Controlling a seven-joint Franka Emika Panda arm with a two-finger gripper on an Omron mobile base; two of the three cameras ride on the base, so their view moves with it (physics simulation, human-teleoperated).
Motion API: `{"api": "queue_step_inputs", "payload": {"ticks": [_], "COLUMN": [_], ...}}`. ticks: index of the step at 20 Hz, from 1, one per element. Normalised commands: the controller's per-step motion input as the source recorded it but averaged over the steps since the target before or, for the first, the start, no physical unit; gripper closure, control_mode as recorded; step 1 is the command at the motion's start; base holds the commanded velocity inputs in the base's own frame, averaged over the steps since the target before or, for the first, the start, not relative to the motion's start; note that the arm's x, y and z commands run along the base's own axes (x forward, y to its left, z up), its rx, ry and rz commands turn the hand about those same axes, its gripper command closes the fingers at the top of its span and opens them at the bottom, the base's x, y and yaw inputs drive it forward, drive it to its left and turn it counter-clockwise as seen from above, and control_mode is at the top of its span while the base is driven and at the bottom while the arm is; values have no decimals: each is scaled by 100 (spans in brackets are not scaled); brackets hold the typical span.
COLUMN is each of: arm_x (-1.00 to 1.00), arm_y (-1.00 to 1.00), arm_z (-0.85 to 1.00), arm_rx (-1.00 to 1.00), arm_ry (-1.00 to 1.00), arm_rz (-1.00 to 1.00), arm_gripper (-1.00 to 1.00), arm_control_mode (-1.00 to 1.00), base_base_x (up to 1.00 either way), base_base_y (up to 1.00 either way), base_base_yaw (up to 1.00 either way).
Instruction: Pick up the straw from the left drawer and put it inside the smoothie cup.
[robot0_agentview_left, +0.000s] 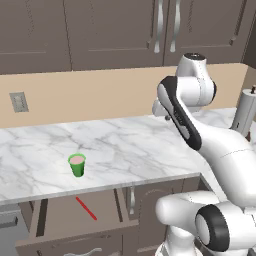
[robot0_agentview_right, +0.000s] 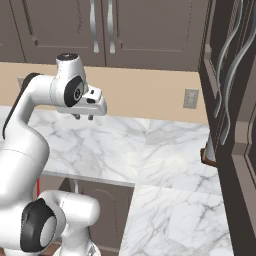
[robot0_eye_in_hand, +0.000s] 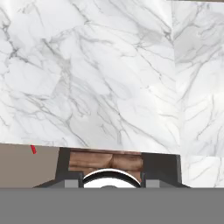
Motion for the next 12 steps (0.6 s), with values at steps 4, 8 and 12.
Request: {"api": "queue_step_inputs", "payload": {"ticks": [4, 8, 12], "arm_x": [-36, -100, -100], "arm_y": [0, 59, 100], "arm_z": [-6, -43, -85], "arm_rx": [0, -1, -6], "arm_ry": [0, 0, 2], "arm_rz": [0, 0, 0], "arm_gripper": [-100, -100, -100], "arm_control_mode": [-100, -100, -100], "base_base_x": [0, 0, 0], "base_base_y": [0, 0, 0], "base_base_yaw": [0, 0, 0]}}
